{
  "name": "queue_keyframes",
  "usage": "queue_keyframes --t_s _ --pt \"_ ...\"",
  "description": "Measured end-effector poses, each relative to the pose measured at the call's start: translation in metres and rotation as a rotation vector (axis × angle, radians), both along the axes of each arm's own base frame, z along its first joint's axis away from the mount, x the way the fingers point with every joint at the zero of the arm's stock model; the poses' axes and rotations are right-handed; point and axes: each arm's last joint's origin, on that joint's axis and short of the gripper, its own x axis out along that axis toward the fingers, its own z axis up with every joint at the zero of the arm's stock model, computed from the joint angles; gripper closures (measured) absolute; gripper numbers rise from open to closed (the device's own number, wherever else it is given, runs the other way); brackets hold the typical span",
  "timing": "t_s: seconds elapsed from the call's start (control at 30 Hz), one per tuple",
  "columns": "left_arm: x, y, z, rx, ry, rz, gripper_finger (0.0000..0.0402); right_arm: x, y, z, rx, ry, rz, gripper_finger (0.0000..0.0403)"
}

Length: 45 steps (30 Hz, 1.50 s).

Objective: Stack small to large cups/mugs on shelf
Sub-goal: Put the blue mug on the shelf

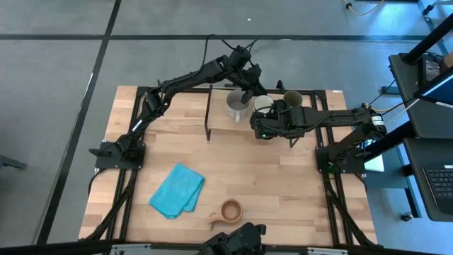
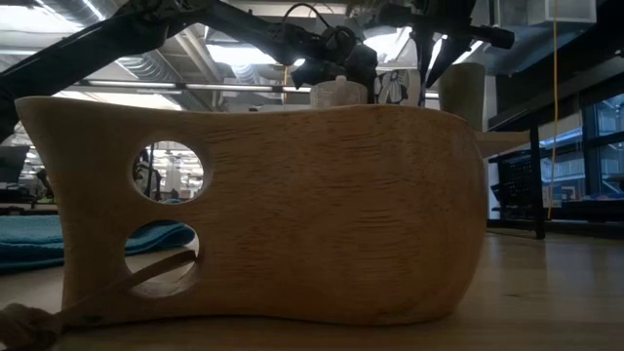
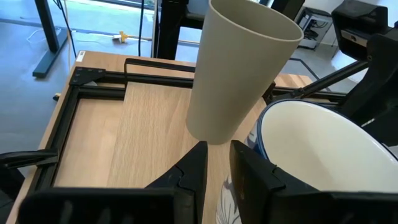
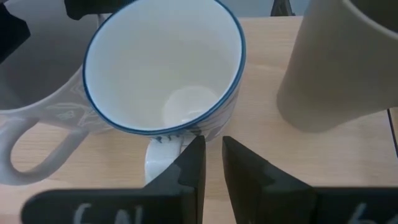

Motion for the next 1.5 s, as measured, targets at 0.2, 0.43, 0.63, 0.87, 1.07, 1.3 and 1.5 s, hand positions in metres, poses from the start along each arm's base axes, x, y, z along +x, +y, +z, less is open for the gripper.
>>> queue_keyframes --t_s 0.2,0.43,0.63,0.87,1.07,1.3,1.5 --pt "0.0 0.0 0.0 0.0 0.0 0.001 0.0337 0.0 -0.004 0.0 -0.002 0.024 0.018 0.0347" --pt "0.0 0.0 0.0 0.0 0.0 0.001 0.0337 0.0 -0.006 0.0 -0.001 0.024 0.017 0.0347" --pt "0.0 0.0 0.0 0.0 0.0 0.001 0.0337 0.0 -0.006 0.0 0.0 0.023 0.017 0.0347" --pt "0.0 0.0 0.0 0.0 0.0 0.0 0.0337 0.001 -0.005 0.0 0.0 0.022 0.021 0.0347" --pt "0.001 -0.001 0.0 0.001 -0.001 -0.002 0.0337 0.001 -0.005 0.0 -0.004 0.022 0.02 0.0347" --pt "0.001 0.0 0.001 0.005 -0.008 -0.001 0.0337 0.001 -0.001 0.0 -0.022 0.018 0.026 0.0347" --pt "-0.004 0.011 0.002 0.01 -0.021 0.042 0.0337 0.001 0.0 0.001 -0.028 0.017 0.029 0.0347"
